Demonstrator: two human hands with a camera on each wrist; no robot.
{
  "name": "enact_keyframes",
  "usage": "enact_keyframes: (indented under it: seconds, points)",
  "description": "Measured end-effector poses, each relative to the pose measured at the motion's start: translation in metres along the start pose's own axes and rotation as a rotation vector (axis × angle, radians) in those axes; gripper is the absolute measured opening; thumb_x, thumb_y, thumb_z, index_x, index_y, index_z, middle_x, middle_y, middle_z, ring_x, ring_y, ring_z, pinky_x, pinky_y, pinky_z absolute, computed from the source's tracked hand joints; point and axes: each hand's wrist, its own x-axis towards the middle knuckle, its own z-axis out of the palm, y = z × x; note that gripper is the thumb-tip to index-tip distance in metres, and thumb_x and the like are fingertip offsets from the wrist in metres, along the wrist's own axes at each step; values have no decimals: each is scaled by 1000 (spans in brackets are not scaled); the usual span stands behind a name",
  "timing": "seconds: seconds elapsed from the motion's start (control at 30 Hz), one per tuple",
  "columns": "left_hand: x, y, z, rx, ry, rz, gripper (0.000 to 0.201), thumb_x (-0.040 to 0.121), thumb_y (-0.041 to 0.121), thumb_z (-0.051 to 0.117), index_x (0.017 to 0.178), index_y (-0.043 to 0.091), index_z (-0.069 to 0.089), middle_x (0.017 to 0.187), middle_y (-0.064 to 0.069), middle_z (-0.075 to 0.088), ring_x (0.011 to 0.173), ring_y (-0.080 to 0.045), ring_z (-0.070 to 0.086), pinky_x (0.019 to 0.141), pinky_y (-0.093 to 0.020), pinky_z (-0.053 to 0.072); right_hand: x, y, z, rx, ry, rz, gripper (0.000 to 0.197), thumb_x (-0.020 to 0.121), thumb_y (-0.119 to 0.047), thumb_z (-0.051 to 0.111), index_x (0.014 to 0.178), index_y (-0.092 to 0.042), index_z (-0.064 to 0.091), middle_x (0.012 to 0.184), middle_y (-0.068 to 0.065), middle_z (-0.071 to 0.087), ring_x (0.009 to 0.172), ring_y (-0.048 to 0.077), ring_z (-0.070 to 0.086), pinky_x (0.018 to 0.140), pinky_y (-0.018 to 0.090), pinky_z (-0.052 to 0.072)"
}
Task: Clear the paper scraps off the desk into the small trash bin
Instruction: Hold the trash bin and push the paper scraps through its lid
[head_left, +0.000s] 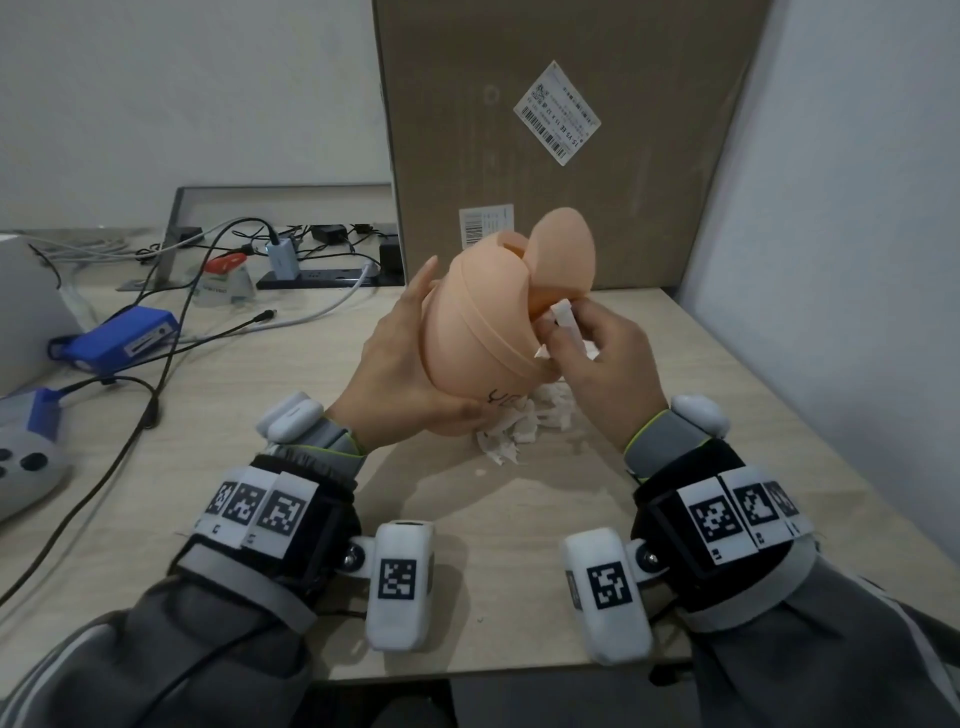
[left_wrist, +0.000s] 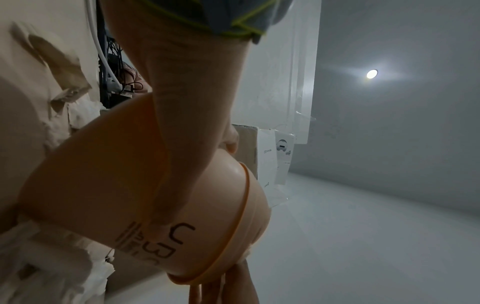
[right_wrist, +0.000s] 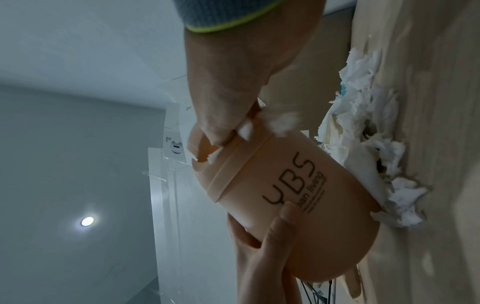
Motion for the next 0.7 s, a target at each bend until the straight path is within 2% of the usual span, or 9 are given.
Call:
enact_keyframes:
  seconds: [0.07, 0.13, 0.23, 0.37, 0.5, 0.53, 0.6, 0.67, 0.7]
  points:
    - [0, -1, 0, -9, 7, -5, 132, 42, 56, 83, 143, 52, -2, 142, 15, 34, 134, -20, 38, 109, -53, 34, 1, 3, -3, 9, 107, 11, 23, 78, -40, 63, 84, -19, 66, 79, -4, 68, 81, 12, 61, 81, 41, 49]
    - [0, -2, 0, -16, 7, -12, 132, 42, 55, 84, 143, 52, -2, 143, 14, 34, 134, -20, 38, 109, -53, 34, 2, 6, -5, -6, 164, 21, 19, 78, -30, 71, 86, -15, 66, 82, -2, 64, 74, 7, 53, 71, 28, 44]
    - [0, -2, 1, -23, 9, -18, 135, 42, 54, 84, 147, 46, 0, 143, 13, 35, 133, -19, 39, 109, -52, 34, 3, 7, -5, -21, 218, -6, 14, 75, -21, 75, 81, -10, 68, 79, -2, 60, 62, 1, 45, 61, 19, 38]
    - [0, -2, 1, -23, 1, -28, 135, 43, 54, 83, 148, 45, -1, 144, 13, 33, 133, -19, 39, 109, -53, 35, 3, 8, -5, 56, 244, -12, 12, 75, -17, 76, 83, -7, 74, 79, 5, 69, 64, 6, 56, 62, 17, 45]
    - [-1, 0, 1, -38, 2, -36, 130, 43, 55, 82, 142, 52, -3, 144, 12, 32, 133, -19, 38, 109, -52, 35, 0, 1, -3, 136, 173, -122, 10, 84, -12, 66, 92, -10, 73, 86, 1, 69, 80, 6, 62, 71, 13, 49]
    - [-1, 0, 1, -38, 5, -34, 131, 43, 55, 82, 142, 51, -2, 144, 13, 33, 133, -18, 39, 109, -52, 35, -1, -1, -2, 145, 131, -142, 11, 86, -14, 63, 92, -13, 72, 85, -1, 68, 81, 7, 62, 75, 16, 50]
    - [-1, 0, 1, -32, 6, -28, 132, 43, 54, 83, 144, 49, -2, 142, 14, 34, 132, -18, 39, 109, -51, 35, -3, -3, 0, 118, 15, -139, 19, 89, -26, 54, 80, -22, 70, 76, -4, 65, 78, 15, 61, 78, 36, 52]
    - [-1, 1, 1, -25, -3, -25, 132, 43, 54, 82, 144, 51, -3, 141, 15, 33, 132, -19, 39, 109, -52, 35, -3, -1, 2, 81, -94, -41, 33, 86, -44, 40, 64, -33, 61, 73, -7, 60, 82, 21, 56, 84, 51, 46]
    - [-1, 1, 1, -23, -5, -25, 131, 44, 54, 82, 143, 52, -4, 142, 15, 33, 132, -19, 39, 109, -52, 35, -4, -1, 3, 88, -119, 27, 35, 84, -51, 34, 63, -37, 59, 78, -6, 59, 90, 25, 54, 89, 54, 42]
